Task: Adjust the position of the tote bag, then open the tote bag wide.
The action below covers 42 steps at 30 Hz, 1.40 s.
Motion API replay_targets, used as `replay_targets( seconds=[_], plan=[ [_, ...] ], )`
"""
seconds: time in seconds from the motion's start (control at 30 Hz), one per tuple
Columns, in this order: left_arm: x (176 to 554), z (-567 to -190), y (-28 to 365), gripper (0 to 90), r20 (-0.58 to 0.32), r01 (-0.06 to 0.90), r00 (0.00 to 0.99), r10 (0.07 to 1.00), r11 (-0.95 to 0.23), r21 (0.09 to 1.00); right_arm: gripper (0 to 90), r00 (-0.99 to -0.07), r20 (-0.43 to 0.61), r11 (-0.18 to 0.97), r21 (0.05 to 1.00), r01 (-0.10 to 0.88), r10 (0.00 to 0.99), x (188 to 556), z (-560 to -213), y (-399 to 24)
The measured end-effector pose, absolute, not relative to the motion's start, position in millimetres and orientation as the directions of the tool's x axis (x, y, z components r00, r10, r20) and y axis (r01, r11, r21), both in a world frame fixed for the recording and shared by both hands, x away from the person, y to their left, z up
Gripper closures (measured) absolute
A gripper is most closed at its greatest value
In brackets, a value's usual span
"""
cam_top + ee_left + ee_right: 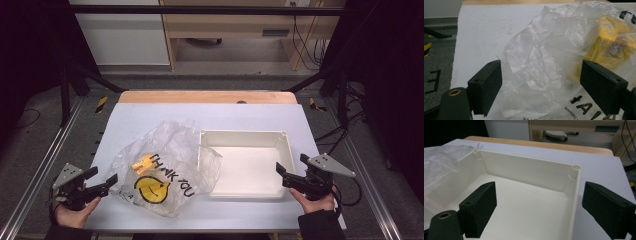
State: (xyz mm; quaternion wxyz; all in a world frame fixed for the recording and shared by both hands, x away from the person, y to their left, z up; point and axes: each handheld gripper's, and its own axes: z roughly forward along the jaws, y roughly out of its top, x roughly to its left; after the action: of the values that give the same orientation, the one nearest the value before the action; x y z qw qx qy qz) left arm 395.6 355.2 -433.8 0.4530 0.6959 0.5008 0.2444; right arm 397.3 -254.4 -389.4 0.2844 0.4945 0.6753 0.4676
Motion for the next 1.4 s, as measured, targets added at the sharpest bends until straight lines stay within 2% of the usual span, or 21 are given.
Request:
replay_targets(
  seconds=[0.53, 1.4],
  plan=[
    [395.5, -433.8, 355.9, 17.7, -0.115, 0.471, 0.372, 0.921, -0.08, 0.879, 15.2, -0.46, 0.08, 0.116, 0.917, 0.382, 0.884, 400.9, -376.3, -204.5],
    [395.9, -434.5, 357.4, 18.0, -0.095, 0.469, 0.36, 0.928, -0.092, 0.879, 22.1, -0.572, 0.059, 0.179, 0.919, 0.352, 0.818, 414.7, -363.2, -133.9]
  ],
)
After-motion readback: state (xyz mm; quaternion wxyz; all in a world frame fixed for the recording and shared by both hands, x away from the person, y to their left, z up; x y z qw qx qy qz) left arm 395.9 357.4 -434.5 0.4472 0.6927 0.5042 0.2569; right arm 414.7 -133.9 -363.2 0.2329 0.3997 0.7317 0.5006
